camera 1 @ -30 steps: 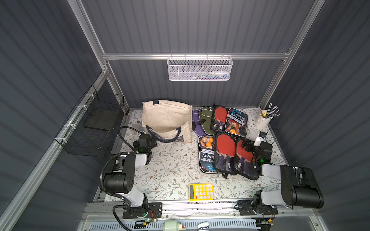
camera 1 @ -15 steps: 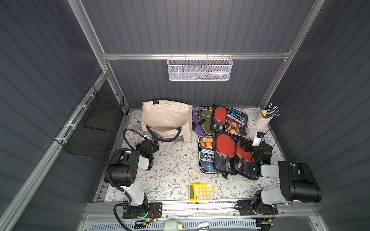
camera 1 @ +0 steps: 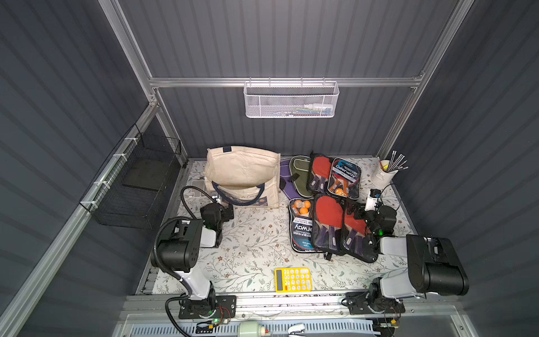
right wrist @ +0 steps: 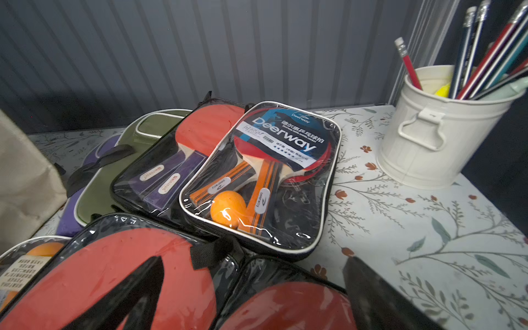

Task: Remove the ping pong set from the canvas bag
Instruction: Reset both arms

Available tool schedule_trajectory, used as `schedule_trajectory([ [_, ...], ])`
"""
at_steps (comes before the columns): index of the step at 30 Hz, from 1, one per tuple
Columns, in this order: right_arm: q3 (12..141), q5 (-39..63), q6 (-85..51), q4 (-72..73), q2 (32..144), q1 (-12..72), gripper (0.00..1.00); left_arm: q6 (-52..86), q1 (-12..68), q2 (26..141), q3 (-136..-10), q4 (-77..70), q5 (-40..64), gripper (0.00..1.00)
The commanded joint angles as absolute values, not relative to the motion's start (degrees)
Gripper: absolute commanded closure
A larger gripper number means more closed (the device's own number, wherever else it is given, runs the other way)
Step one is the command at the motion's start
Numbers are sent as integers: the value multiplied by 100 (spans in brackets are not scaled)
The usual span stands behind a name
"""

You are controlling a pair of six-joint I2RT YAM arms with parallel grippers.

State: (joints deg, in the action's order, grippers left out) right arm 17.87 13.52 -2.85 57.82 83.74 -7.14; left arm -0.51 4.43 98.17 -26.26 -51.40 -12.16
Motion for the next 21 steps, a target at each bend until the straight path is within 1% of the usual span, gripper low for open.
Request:
schedule_trajectory([
  [1, 1846, 1151, -359, 5684, 8384, -690, 1, -132, 413, 9843, -2755, -5115, -1057, 0],
  [21, 1923, 1011, -301, 5547, 8402, -606, 1, -123, 396, 9837, -2760, -5106, -1045, 1],
])
